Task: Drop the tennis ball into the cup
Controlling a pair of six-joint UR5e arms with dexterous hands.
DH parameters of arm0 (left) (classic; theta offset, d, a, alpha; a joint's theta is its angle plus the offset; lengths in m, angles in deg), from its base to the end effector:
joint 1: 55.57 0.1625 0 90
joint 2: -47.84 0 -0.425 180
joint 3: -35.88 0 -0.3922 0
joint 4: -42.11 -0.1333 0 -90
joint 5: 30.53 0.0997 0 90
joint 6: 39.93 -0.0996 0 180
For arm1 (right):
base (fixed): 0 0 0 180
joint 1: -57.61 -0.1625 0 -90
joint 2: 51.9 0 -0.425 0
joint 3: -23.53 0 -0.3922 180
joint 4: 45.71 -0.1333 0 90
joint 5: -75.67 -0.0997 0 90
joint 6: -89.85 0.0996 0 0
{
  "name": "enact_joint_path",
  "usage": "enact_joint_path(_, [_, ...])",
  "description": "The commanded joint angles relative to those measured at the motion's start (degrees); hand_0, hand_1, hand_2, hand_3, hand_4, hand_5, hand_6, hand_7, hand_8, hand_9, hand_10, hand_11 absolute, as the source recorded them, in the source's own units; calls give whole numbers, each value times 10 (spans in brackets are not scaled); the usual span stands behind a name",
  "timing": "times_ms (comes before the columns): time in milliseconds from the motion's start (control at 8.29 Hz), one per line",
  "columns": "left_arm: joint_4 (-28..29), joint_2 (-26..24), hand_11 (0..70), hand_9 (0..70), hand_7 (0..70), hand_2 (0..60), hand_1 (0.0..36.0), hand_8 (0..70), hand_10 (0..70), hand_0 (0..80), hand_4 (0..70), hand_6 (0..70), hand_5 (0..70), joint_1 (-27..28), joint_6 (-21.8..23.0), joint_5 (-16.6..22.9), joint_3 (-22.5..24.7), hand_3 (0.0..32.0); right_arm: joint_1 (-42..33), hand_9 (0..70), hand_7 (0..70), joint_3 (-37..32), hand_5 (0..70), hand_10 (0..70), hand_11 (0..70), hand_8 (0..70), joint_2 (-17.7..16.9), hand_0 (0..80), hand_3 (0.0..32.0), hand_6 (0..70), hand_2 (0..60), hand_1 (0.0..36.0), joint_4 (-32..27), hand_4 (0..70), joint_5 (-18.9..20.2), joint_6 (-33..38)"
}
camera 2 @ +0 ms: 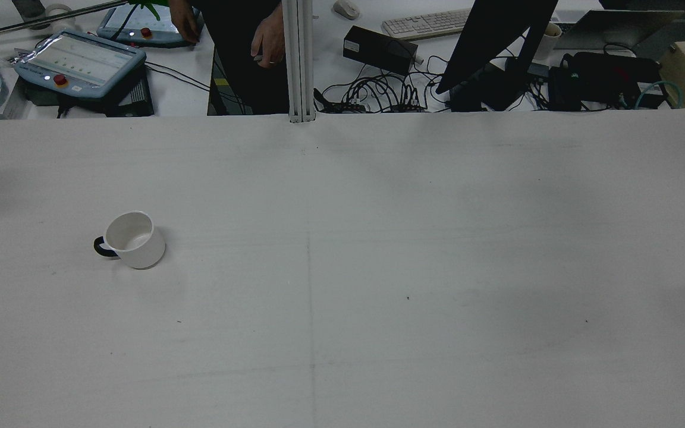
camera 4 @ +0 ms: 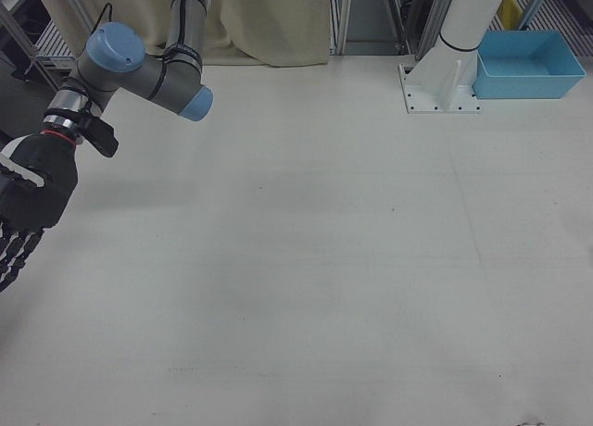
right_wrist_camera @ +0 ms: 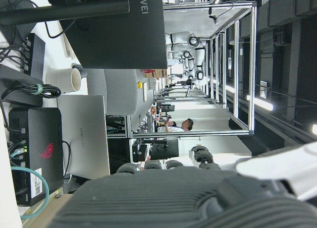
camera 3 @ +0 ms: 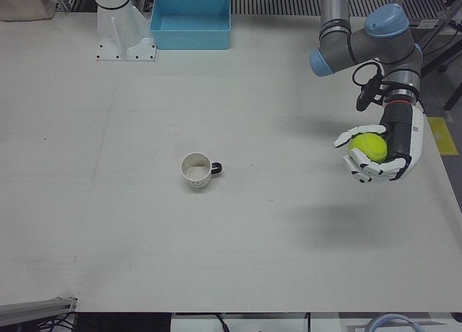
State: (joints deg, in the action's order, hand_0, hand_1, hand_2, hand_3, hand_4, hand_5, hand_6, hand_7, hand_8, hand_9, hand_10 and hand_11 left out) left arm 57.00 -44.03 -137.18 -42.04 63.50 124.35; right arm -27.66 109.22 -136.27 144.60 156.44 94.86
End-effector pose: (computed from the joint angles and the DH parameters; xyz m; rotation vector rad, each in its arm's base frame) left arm -0.0479 -0.5409 0.6550 -0.1935 2.3634 -1.7961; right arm 0.1063 -0.5259 0.6903 -0.0182 1.9754 -2.3019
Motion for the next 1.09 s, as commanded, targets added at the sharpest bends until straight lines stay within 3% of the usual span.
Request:
enact_joint_path(0, [1,2,700,700,700,600,360,700,700,661,700,700,440,2,0,1,-3,0,0,0,0,0,0,0,0,0,-1,0,0,0,0,0,0,0,0,0])
enact_joint_path(241, [-21,2,700,700,700,600,360,700,700,670,700,700,440,-3,0,4,56,0,-1,0,0,0,0,0,0,0,0,0,0,0,0,0,0,0,0,0])
enact_joint_path(483, [-17,1,700,700,700,600,360,700,700,700,700,700,435,13,-11,5,62,0,0,0,0,0,0,0,0,0,0,0,0,0,0,0,0,0,0,0])
enact_joint_path(603, [-22,1,700,700,700,600,360,700,700,704,700,700,435,17,-49,7,62,0,0,0,0,0,0,0,0,0,0,0,0,0,0,0,0,0,0,0])
enact_joint_path(966, [-36,-3,700,700,700,600,360,700,700,683,700,700,438,22,-86,18,78,0,1,0,0,-3,0,0,0,0,0,0,0,0,0,0,0,0,0,1])
